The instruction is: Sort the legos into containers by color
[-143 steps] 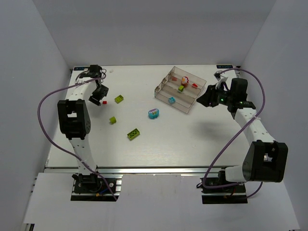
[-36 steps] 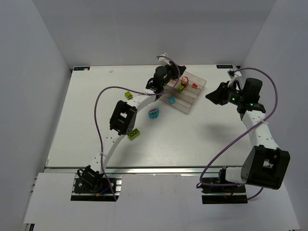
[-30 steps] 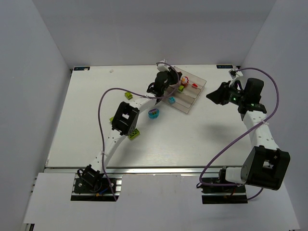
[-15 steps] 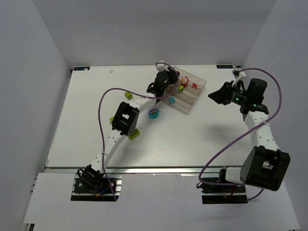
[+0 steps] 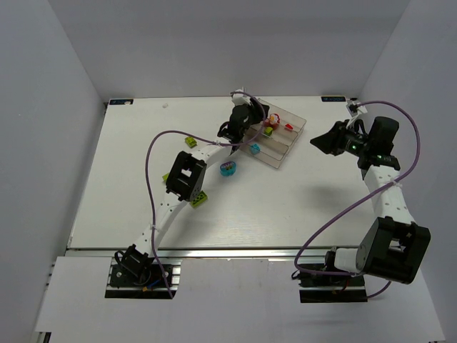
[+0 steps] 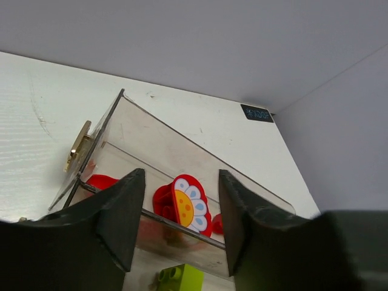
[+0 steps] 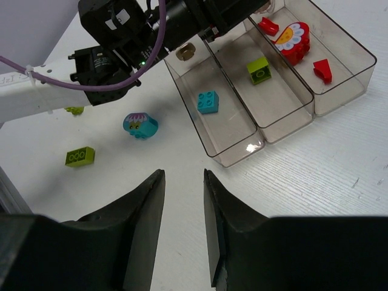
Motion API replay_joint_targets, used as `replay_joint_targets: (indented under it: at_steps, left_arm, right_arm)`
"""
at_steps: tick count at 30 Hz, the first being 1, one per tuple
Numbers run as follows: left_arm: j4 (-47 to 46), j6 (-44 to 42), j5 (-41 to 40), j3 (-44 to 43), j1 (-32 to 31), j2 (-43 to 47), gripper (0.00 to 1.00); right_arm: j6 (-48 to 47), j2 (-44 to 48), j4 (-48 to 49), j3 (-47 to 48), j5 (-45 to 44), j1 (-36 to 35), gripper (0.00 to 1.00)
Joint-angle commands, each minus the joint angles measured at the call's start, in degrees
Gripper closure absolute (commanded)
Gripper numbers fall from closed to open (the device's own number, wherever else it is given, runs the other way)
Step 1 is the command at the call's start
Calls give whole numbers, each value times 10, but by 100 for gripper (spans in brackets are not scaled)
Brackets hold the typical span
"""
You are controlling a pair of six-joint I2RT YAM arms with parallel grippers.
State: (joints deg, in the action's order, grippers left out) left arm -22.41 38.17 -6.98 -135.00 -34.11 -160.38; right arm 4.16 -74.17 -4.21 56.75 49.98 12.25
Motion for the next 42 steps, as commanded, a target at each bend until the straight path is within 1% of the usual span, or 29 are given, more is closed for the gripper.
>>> replay_joint_targets:
  at_steps: [1, 2, 4, 5, 6, 7, 9, 10, 11, 12, 13, 14, 15, 16, 17, 18, 19, 21, 22, 23, 24, 25, 26, 28, 31, 33, 35, 39, 42]
  left_arm:
    - [-18, -6, 12, -14, -2, 38, 43]
    - [-31, -6, 23, -12, -2, 56, 57]
    - [-40, -15, 37, -8, -2, 78, 75]
    - [-42, -18, 56, -5, -2, 109, 92]
    - [-48, -25, 68, 5, -2, 130, 98]
    - [-60, -32, 91, 35, -2, 152, 100]
    - [-75, -27, 139, 90, -2, 241, 100]
    - [-76, -26, 150, 171, 4, 277, 100]
    - [-71, -17, 154, 217, 4, 318, 100]
    - [-68, -14, 157, 265, 10, 397, 100]
    - [-62, -14, 162, 361, 17, 436, 100]
    - [-47, -14, 164, 405, 23, 475, 100]
    - [12, -28, 155, 440, 23, 548, 94]
    - [51, -41, 152, 468, 32, 580, 89]
    - [99, -71, 145, 510, 43, 611, 80]
    - [203, -86, 122, 526, 48, 639, 56]
    - [252, -99, 105, 541, 48, 692, 45]
    - [348, -148, 57, 604, 65, 743, 29]
    - [369, -163, 19, 626, 65, 799, 16]
    - [387, -198, 0, 666, 72, 825, 15]
    - [422, -209, -26, 684, 78, 852, 8]
    - [433, -223, -71, 701, 78, 900, 3]
    - [438, -232, -103, 721, 78, 931, 2]
    - [429, -235, -131, 779, 78, 1013, 2]
    - [459, -225, -182, 829, 78, 1056, 2]
    - [441, -242, -189, 897, 78, 1098, 2]
    - [425, -249, -196, 934, 78, 1125, 2]
    - [417, -259, -200, 941, 78, 1177, 2]
    - [429, -258, -198, 938, 78, 1184, 2]
  right_arm:
    - [3, 19, 28, -6, 24, 5, 62]
    - [-3, 21, 34, -9, 41, 4, 61]
    - [-15, 20, 53, -21, 69, 4, 60]
    - [-33, 19, 58, -24, 101, 2, 59]
    - [-59, 18, 60, -28, 127, 1, 58]
    - [-76, 18, 67, -41, 147, 0, 58]
    - [-159, 17, 67, -59, 229, -6, 57]
    - [-219, 18, 45, -76, 255, -15, 56]
    - [-293, 20, -1, -81, 295, -25, 51]
    - [-506, 19, -136, -82, 310, -32, 46]
    - [-649, 11, -225, -79, 313, -49, 41]
    - [-786, -1, -313, -66, 296, -72, 35]
    - [-954, -14, -422, -54, 277, -86, 35]
    - [-1007, -50, -463, -40, 259, -100, 35]
    - [-1048, -72, -499, -6, 228, -146, 35]
    - [-1075, -90, -541, 12, 211, -158, 37]
    - [-1078, -121, -546, 30, 196, -199, 37]
    - [-1014, -132, -505, 54, 148, -223, 37]
    - [-908, -119, -400, 50, 118, -271, 36]
    - [-855, -107, -335, 38, 42, -288, 22]
    - [-808, -96, -267, 7, -5, -307, 18]
    - [-775, -85, -169, -1, -41, -355, 15]
    - [-763, -93, -154, 3, -98, -368, 11]
    - [-761, -156, -192, 84, -136, -409, 11]
    - [-761, -249, -236, 199, -209, -447, 11]
    - [-760, -299, -241, 237, -230, -460, 11]
    - [-757, -336, -264, 296, -243, -478, 11]
    - [-748, -453, -321, 414, -276, -493, 11]
    - [-760, -501, -359, 480, -277, -494, 11]
